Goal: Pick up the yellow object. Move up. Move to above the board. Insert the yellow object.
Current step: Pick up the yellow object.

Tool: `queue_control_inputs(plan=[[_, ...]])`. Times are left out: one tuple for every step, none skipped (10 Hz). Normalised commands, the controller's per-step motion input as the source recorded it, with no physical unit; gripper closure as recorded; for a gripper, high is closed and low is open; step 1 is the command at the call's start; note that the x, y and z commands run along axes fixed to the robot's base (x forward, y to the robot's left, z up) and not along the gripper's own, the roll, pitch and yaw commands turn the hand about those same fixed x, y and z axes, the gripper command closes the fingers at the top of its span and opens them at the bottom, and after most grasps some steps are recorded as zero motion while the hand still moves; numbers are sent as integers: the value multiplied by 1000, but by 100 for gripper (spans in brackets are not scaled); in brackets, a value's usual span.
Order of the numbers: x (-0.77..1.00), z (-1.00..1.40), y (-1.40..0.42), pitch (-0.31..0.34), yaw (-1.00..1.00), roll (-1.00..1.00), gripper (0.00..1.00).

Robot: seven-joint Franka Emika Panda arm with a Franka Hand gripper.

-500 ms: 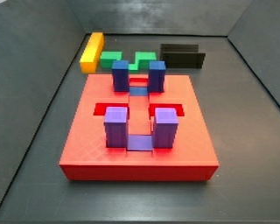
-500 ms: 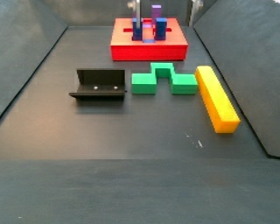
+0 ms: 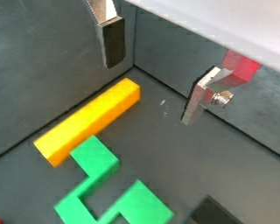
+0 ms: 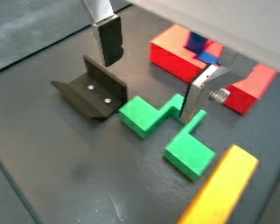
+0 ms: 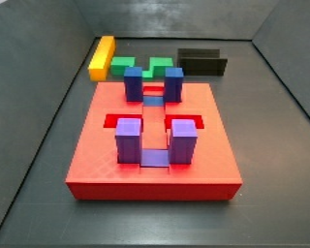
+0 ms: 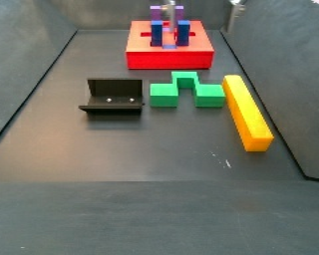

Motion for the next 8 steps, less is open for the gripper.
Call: queue_control_inputs(plan=[[-737,0,0,-310,-269,-90,0],[-740,0,0,-334,-226,-140,0],[-731,0,0,-363,-177,-164,0],[-709,0,0,-381,-117,-170,0],[-597,-31,0,-374,-23,-174,0],[-469,-203,0,-407,0,-159,0],[-314,-277,0,-394,0,-117,0],[-140,-363,0,-366,77,-96,0]])
